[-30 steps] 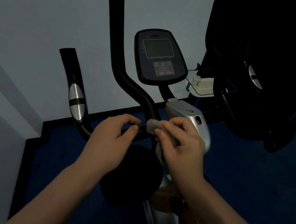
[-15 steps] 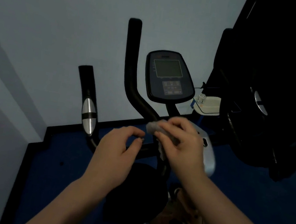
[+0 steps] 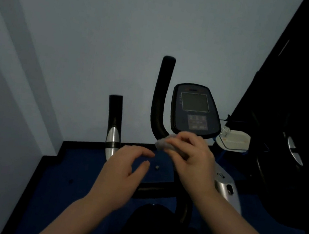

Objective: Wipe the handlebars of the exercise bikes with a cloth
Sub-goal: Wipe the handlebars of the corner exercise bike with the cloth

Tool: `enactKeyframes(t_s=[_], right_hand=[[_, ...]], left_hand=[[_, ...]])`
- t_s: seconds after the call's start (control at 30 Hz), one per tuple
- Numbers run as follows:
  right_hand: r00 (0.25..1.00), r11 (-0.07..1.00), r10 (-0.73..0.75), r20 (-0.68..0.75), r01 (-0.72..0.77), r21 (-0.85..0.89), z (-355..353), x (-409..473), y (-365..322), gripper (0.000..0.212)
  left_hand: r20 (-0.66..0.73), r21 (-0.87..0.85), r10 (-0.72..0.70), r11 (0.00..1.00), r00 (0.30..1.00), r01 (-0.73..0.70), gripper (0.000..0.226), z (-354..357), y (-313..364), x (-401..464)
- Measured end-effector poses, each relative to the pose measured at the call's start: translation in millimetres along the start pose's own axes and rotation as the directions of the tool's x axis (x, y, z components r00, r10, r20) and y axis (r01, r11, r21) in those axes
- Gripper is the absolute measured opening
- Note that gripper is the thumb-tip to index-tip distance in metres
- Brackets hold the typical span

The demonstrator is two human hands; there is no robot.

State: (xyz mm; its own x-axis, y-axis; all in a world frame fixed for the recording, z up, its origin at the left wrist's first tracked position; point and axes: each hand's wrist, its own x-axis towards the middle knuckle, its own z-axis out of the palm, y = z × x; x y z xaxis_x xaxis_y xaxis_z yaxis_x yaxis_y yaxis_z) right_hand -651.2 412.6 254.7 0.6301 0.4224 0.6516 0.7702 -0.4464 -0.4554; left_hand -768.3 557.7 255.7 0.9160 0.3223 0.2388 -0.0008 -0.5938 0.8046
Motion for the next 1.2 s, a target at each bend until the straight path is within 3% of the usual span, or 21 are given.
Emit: enactKeyframes(t_s=[0.13,0.27,0.4,0.53,0.67,0.77,0.97,1.1,1.2], right_hand=[[0.999,0.999,-0.045,0.021,0.044,0.029,22.4,61.4,-9.4,0.020],[1.000,0.999,0.015,-0.004,-0.014,0.035,43.9,110.2,-18.0,0.022],[0.985,0.961,0.171,-0.003,-0.166,0.220,30.4,70.1,-6.2,0.024],[0.993,0.987,0.115,0.035,-0.119,0.108,9.3,31.6,-3.4,0.024],[0.973,0.968,0.230,0.026,-0.231,0.101,-1.4,1.1,-6.5,0.024],[0.908,0.892,0.416,-0.043,-0.398,0.212,-9.8,-29.1,-11.1,0.026],[0.810,0.807,0.583,-0.068,-0.567,0.166,-22.4,-65.2,-42.7,0.025],[0.647,0.634,0.758,-0.084,-0.699,0.332,-37.5,-102.2,-72.1,0.017],[0.526,0.546,0.836,-0.157,-0.765,0.342,-28.9,-136.8,-97.9,0.018]], left_hand=[[-0.014,-0.051,-0.007,0.999,1.000,0.006,0.018,-5.7,-0.9,6.0],[-0.020,-0.074,-0.031,0.997,0.999,0.029,0.018,-3.6,0.0,5.3],[-0.023,-0.120,-0.014,0.993,1.000,0.011,0.017,-3.2,0.5,1.1],[0.031,-0.164,0.014,0.986,0.999,-0.009,0.018,2.0,2.6,-4.9],[0.160,-0.191,0.067,0.981,0.985,-0.036,0.019,-3.3,-3.1,-13.9],[0.236,-0.215,0.105,0.975,0.966,-0.054,0.025,-11.7,-6.8,-21.5],[0.370,-0.232,0.229,0.961,0.900,-0.149,0.021,-32.7,-19.4,-33.2],[0.443,-0.323,0.289,0.934,0.848,-0.150,0.024,-45.3,-27.6,-42.5],[0.507,-0.384,0.299,0.918,0.809,-0.098,0.035,-49.1,-35.5,-51.2]])
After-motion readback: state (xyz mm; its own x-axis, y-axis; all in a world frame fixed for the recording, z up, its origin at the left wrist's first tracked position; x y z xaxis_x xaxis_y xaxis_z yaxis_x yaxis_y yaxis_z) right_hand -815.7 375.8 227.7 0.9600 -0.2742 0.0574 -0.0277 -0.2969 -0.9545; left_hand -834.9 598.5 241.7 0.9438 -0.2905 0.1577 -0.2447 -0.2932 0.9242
